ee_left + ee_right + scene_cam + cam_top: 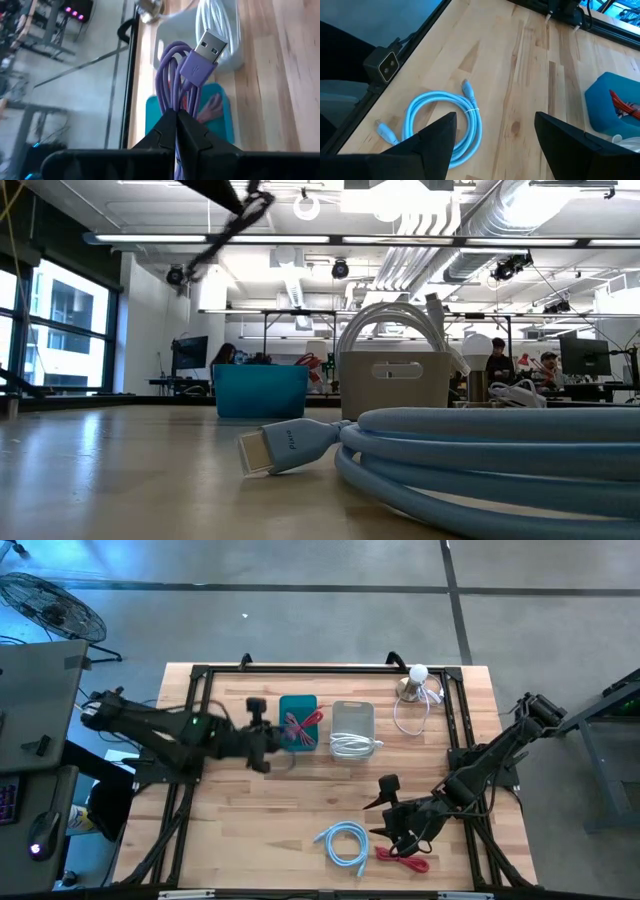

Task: Pick & Place USB Port
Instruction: Put the purple charger cable into the blue bin

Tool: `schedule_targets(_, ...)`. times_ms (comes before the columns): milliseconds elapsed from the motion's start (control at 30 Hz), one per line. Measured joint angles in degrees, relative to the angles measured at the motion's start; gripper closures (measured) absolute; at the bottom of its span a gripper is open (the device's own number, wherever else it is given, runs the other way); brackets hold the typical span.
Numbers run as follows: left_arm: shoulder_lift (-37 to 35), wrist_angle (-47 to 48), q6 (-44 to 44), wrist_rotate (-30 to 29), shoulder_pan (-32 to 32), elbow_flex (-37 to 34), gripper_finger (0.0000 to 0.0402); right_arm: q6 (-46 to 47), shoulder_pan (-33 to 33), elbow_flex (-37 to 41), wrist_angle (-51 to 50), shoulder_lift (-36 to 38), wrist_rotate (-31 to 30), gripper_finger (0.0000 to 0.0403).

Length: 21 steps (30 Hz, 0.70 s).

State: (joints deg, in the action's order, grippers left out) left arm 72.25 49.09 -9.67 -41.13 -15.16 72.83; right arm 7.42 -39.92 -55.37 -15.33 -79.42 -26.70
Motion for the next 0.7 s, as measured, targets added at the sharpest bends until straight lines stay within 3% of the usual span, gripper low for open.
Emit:
schedule_targets(233,-2.9,-17.9,-12.3,16.7,15.1,-8.2,0.0401,0.0,0.0,0.0,0.0,0.0,-0.1,0.0142)
schedule_targets(567,-2.8,-43.4,-15.5,41.5,32.1,-24.6,0.0401,-0.4,0.0,0.0,-0.3,0.0,-0.2,0.0142)
schedule_targets(700,-2.8,-49.1,-15.6,45.9,35.2,-28.6,0.0401,-1.5,0.0,0.0,-0.3,0.0,-1.5,0.0142)
